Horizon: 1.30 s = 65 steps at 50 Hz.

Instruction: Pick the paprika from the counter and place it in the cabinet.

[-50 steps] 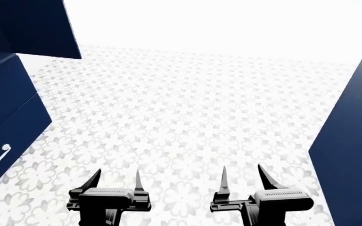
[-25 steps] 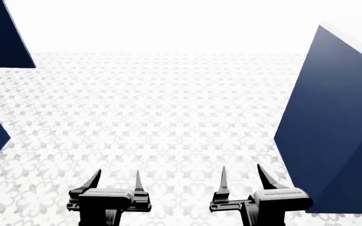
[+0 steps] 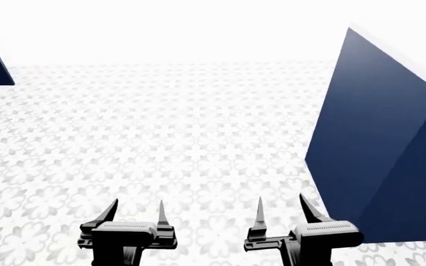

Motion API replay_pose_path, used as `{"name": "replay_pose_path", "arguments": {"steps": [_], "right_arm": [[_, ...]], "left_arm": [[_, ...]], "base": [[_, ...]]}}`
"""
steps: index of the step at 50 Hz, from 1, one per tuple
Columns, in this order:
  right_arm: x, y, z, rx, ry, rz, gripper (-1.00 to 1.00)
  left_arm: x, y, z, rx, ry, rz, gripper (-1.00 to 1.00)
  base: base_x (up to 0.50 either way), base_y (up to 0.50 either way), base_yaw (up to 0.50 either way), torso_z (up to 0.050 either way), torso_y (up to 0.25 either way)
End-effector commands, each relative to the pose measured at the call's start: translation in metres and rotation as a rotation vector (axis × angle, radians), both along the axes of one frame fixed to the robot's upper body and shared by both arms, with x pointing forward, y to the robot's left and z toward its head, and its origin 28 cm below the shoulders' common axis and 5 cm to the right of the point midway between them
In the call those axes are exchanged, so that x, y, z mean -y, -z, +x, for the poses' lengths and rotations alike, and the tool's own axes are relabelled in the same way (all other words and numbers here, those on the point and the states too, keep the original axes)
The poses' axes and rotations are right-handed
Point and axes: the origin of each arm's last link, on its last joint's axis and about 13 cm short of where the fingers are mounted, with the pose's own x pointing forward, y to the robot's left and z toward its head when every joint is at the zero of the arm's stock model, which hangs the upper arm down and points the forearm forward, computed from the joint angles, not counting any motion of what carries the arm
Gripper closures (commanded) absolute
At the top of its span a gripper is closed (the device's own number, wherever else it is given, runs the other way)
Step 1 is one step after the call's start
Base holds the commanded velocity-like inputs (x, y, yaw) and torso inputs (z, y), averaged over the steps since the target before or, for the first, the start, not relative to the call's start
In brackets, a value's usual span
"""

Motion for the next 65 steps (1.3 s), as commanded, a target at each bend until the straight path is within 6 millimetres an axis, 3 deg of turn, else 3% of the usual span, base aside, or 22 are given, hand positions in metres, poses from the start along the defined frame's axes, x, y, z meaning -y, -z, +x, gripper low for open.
{"name": "replay_pose_path", "arguments": {"steps": [1, 65], "right_arm": [[0.0008, -0.0003, 0.0003, -0.002, -0.001, -0.002, -1.0], [0.0015, 0.0002, -0.0005, 0.004, 0.001, -0.016, -1.0]], "left_arm": [[0.0009, -0.0001, -0.0004, 0.002, 0.002, -0.002, -1.0], [0.0008, -0.0004, -0.0008, 0.001, 0.0, -0.002, -1.0]], "base": [[-0.5, -0.05, 0.0, 0.0, 0.0], [-0.5, -0.05, 0.0, 0.0, 0.0]]}}
